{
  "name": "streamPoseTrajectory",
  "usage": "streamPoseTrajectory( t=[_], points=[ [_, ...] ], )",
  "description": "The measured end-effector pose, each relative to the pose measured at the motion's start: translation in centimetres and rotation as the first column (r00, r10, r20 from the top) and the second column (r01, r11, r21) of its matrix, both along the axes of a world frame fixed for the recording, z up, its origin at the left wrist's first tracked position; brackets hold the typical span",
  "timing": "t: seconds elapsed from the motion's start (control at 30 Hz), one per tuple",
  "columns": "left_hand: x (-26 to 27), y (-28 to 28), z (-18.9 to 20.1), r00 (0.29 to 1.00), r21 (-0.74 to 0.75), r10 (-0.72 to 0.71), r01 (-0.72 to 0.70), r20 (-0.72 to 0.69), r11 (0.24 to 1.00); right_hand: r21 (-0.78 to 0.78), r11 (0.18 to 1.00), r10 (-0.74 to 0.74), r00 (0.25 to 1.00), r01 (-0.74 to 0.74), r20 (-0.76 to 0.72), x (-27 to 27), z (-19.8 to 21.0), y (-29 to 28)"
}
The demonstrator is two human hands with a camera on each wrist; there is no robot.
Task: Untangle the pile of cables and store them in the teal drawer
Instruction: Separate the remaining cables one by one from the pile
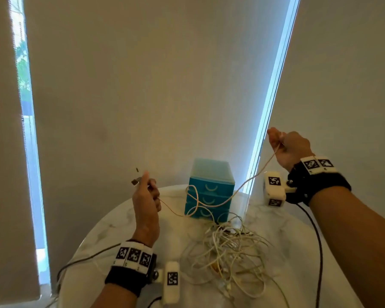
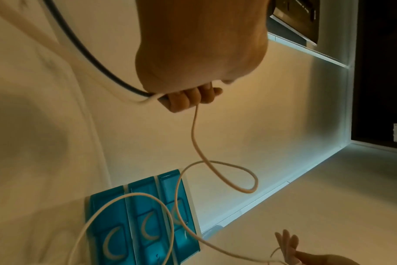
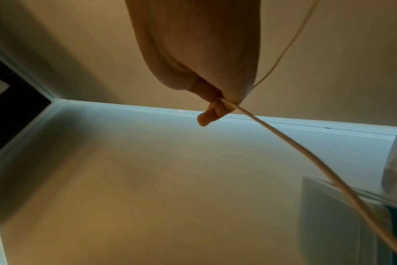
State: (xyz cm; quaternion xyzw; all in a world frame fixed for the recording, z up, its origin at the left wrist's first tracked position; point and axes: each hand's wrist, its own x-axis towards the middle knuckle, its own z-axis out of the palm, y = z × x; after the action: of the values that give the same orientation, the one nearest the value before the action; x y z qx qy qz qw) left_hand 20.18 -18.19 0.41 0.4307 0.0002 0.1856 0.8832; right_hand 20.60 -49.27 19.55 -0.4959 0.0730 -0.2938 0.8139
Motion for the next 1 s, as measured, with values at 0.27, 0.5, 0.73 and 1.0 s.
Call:
streamPoseTrajectory(
  t=[0.27, 0.5, 0.73, 1.0],
  points=[
    [-1.7, -0.7, 1.2, 0.970, 0.023, 0.186, -0.192, 0.157, 0.981, -0.826, 0.220, 0.444, 0.808, -0.518, -0.388, 2.1, -0.5, 15.9],
    [-1.7, -1.3, 0.5, 0.961, 0.313, 0.200, -0.252, 0.189, 0.916, -0.883, 0.247, 0.408, 0.869, -0.399, -0.279, 0.6, -3.7, 15.8],
    [-1.4, -3.0, -0.6, 0.994, 0.801, -0.076, -0.021, 0.082, 0.598, -0.847, 0.376, 0.370, 0.899, -0.375, -0.234, -3.9, -9.7, 9.6],
    [-0.9, -4.0, -1.6, 0.970, 0.982, -0.221, 0.134, -0.102, 0.134, -0.804, 0.449, 0.336, 0.907, -0.390, -0.253, -4.2, -14.7, 8.0]
  ],
)
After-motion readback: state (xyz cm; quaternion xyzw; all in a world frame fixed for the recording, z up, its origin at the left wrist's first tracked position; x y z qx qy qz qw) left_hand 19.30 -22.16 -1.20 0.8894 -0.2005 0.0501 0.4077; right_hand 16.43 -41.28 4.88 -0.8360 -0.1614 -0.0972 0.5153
